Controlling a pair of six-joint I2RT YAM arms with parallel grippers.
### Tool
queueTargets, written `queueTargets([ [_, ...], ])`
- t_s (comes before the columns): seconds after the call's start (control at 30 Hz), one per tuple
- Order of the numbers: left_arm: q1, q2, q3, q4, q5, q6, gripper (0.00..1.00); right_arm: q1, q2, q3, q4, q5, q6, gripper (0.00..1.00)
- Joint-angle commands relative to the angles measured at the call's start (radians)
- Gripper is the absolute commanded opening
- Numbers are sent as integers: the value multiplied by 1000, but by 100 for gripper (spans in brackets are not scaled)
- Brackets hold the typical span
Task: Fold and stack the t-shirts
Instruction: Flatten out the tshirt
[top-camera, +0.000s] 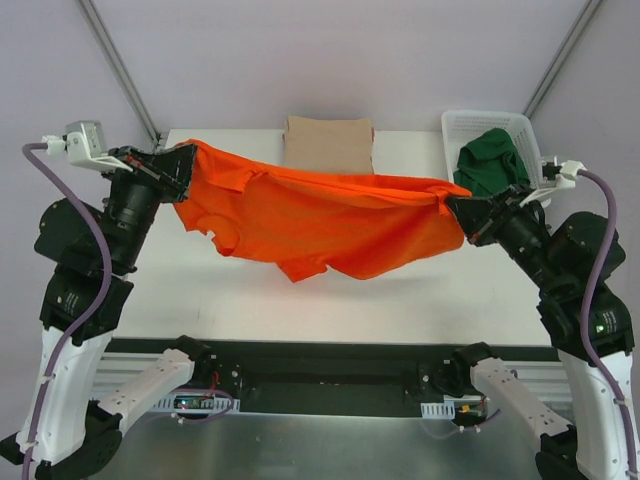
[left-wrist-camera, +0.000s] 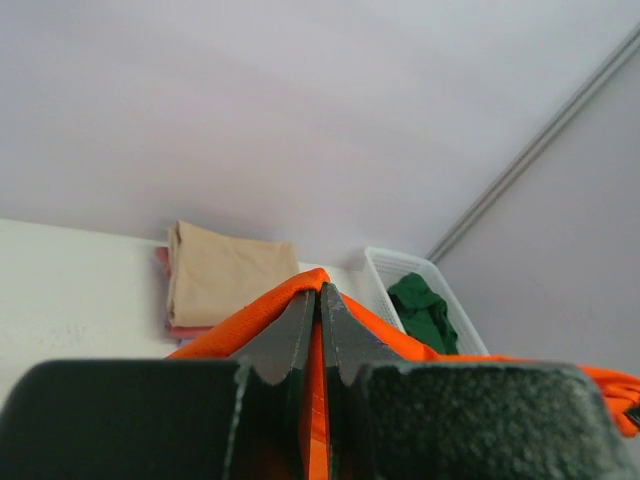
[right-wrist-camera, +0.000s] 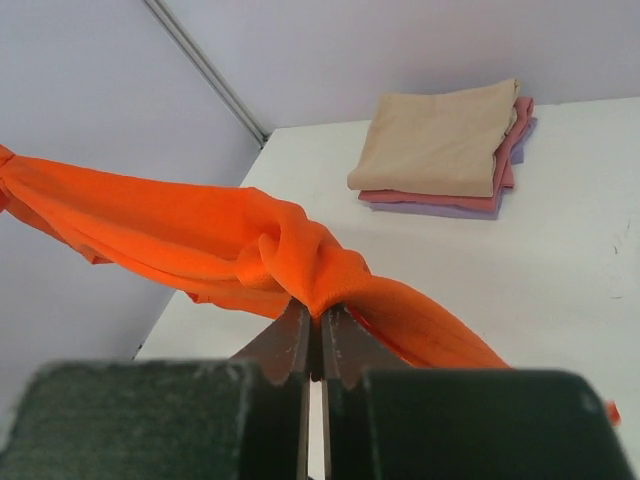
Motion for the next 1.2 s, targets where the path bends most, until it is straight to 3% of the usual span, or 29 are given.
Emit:
queueTargets([
  [0.0,3,128,80,12,-115,107,0,-7,108,53,1,27,-45,1],
  [0.17,44,389,244,9,-163,196,0,-65,332,168,49,27,-79,1],
  [0.4,207,759,774,-78,91,203,0,-208,614,500,84,-138,-59,0],
  [0.5,215,797,922,-84,98,235,0,-241,665,620,70,-262,-47,1],
  [0.6,216,752,930,-83,128,249,0,-263,647,621,69,-322,-51,1],
  [0.73,216,583,670,-80,144,241,0,-281,549,417,111,-356,-64,1],
  [0.87,215,306,152,-67,90,142,0,-285,425,95,188,-398,-82,1],
  [0.93,215,145,-158,-63,84,10,0,-285,366,-93,199,-393,-109,2],
  [1.1,215,-265,-892,-104,143,-493,0,-286,242,-494,165,-335,-61,9],
  [1.17,215,-380,-995,-157,179,-520,0,-286,210,-609,141,-344,-42,12],
])
